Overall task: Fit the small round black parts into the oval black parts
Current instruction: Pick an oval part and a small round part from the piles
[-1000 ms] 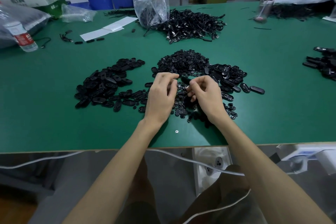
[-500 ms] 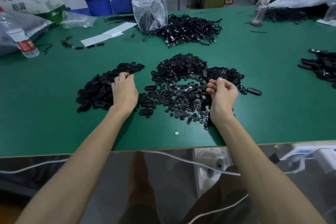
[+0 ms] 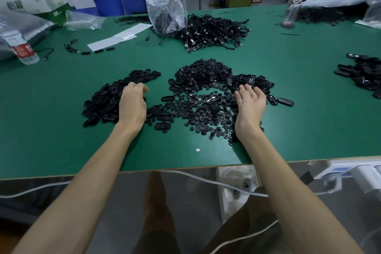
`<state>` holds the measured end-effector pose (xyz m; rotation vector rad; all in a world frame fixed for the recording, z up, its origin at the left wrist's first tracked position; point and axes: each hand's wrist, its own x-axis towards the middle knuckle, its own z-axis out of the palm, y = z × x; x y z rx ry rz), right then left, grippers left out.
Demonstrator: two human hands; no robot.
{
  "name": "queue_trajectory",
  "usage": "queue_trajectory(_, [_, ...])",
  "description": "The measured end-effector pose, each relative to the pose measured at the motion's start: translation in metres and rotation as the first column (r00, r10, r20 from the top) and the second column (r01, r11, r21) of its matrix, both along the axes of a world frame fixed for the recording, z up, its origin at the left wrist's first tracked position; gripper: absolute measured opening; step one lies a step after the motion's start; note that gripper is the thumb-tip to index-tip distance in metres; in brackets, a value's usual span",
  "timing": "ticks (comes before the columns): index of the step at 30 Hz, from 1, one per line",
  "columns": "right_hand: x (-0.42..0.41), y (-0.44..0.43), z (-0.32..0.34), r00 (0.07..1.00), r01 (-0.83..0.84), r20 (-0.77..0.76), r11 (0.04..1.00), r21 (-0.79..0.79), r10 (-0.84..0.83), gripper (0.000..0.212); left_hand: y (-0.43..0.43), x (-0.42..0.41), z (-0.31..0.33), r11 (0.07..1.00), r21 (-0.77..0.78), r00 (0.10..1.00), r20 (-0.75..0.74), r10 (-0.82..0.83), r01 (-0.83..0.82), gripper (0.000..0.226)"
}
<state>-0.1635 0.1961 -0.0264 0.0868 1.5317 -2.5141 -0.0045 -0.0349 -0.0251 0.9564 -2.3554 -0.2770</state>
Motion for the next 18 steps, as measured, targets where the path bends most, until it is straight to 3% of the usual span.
queue_trajectory(4, [0.003, 0.000, -0.001, 0.995, -0.035, -0.088, 0.994, 0.100, 0.044, 0.045, -0.001, 0.004, 0.000, 1.000, 0.017, 1.000, 0.008, 0.014, -0.014, 0.042])
queue_trajectory(6, [0.007, 0.000, -0.003, 0.976, -0.052, -0.192, 0.969, 0.241, 0.100, 0.040, 0.001, 0.004, -0.001, 0.999, 0.033, 0.999, 0.033, 0.012, -0.013, 0.039])
queue_trajectory(9, [0.013, -0.002, -0.004, 0.888, -0.048, -0.363, 0.841, 0.539, 0.283, 0.029, 0.005, 0.002, -0.002, 0.998, 0.058, 1.000, -0.004, -0.006, 0.006, 0.038])
queue_trajectory(12, [0.014, -0.006, -0.004, 0.775, -0.019, -0.411, 0.668, 0.744, 0.480, 0.019, 0.014, -0.005, 0.001, 0.996, 0.080, 0.995, -0.097, -0.035, 0.043, 0.043])
queue_trajectory(15, [0.014, -0.010, -0.004, 0.718, 0.007, -0.363, 0.515, 0.857, 0.594, 0.021, 0.029, -0.013, 0.005, 0.980, 0.184, 0.976, -0.214, -0.036, 0.077, 0.048])
queue_trajectory(18, [0.015, -0.011, -0.004, 0.698, 0.016, -0.366, 0.497, 0.868, 0.616, 0.017, 0.045, -0.023, 0.008, 0.893, 0.421, 0.937, -0.349, -0.004, 0.161, 0.051])
